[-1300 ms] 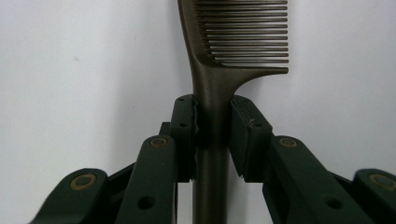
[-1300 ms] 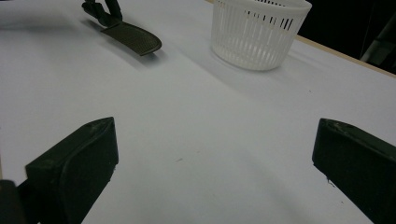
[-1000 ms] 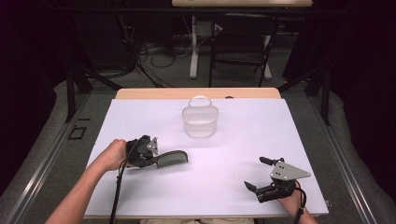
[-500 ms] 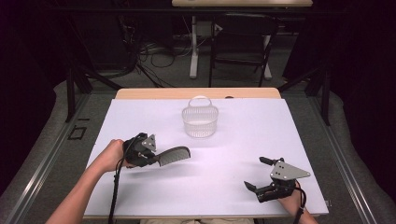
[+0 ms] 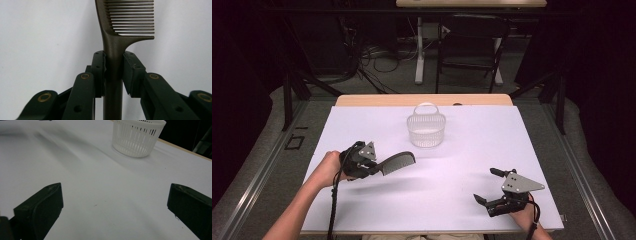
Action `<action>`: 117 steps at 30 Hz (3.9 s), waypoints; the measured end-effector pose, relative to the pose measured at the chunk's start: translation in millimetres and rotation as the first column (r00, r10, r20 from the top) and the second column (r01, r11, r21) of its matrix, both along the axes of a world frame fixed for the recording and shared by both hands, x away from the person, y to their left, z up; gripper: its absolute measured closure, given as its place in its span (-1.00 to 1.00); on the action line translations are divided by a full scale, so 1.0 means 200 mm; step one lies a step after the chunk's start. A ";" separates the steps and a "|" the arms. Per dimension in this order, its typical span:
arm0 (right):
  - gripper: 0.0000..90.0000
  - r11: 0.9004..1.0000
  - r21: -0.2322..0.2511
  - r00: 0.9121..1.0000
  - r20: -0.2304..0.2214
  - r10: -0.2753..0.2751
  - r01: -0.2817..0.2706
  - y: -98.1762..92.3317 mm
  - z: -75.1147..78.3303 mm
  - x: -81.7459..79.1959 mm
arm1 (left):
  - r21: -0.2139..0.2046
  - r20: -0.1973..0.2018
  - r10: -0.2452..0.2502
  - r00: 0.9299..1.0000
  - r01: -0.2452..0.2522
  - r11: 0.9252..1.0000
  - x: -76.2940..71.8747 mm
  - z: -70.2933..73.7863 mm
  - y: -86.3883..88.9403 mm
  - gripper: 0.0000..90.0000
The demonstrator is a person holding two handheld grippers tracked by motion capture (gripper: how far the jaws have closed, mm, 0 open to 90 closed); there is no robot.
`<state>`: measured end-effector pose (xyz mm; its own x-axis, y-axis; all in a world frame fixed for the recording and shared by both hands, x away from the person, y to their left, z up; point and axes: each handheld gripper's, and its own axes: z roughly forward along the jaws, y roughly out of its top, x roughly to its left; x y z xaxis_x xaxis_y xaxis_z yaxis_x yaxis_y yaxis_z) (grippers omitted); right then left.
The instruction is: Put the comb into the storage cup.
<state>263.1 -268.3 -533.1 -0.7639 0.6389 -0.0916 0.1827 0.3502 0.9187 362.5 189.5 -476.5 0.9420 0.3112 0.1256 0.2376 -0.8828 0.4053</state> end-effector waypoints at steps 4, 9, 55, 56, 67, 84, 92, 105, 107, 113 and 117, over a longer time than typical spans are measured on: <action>-1.00 1.000 -0.001 1.000 0.000 -0.004 0.004 -0.01 0.00 0.00 | -0.022 0.008 0.018 1.000 -0.018 1.000 0.00 0.01 0.00 0.62; -1.00 1.000 -0.003 1.000 -0.004 -0.003 0.003 0.00 0.00 0.01 | -0.070 0.018 0.050 0.999 -0.049 0.996 0.00 0.00 0.02 0.62; -1.00 1.000 0.000 1.000 0.001 -0.001 0.001 -0.01 0.00 0.00 | -0.455 0.120 0.352 0.928 -0.263 0.851 -0.10 0.00 0.06 0.62; -1.00 1.000 -0.002 1.000 0.001 -0.001 0.001 -0.01 0.00 0.00 | -0.460 0.123 0.356 0.926 -0.265 0.847 -0.10 0.00 0.06 0.62; -1.00 1.000 -0.005 1.000 0.002 0.000 0.000 0.00 0.00 0.00 | -0.503 0.139 0.388 0.911 -0.272 0.821 -0.10 -0.02 0.07 0.62; -1.00 1.000 -0.004 1.000 -0.005 -0.001 0.001 0.00 0.00 0.00 | -0.553 0.158 0.426 0.891 -0.277 0.786 -0.10 -0.03 0.07 0.62; -1.00 1.000 -0.006 1.000 0.002 -0.001 0.001 0.00 0.01 0.00 | -0.565 0.181 0.430 0.884 -0.264 0.781 -0.11 -0.02 0.03 0.62; -0.99 1.000 -0.017 1.000 -0.007 -0.003 0.003 0.01 0.00 0.01 | -0.624 0.170 0.456 0.874 -0.263 0.736 -0.08 -0.01 0.00 0.62; -0.99 1.000 -0.016 1.000 -0.004 -0.001 0.001 0.01 0.00 0.01 | -0.635 0.163 0.460 0.873 -0.264 0.726 -0.07 -0.01 -0.01 0.62; -0.99 1.000 -0.017 1.000 -0.009 -0.011 0.010 0.00 0.00 0.01 | -0.641 0.161 0.457 0.875 -0.259 0.722 -0.04 -0.01 -0.03 0.62; -0.99 1.000 -0.022 1.000 -0.007 -0.008 0.008 0.01 -0.01 0.01 | -0.652 0.153 0.461 0.874 -0.262 0.712 -0.03 0.00 -0.03 0.62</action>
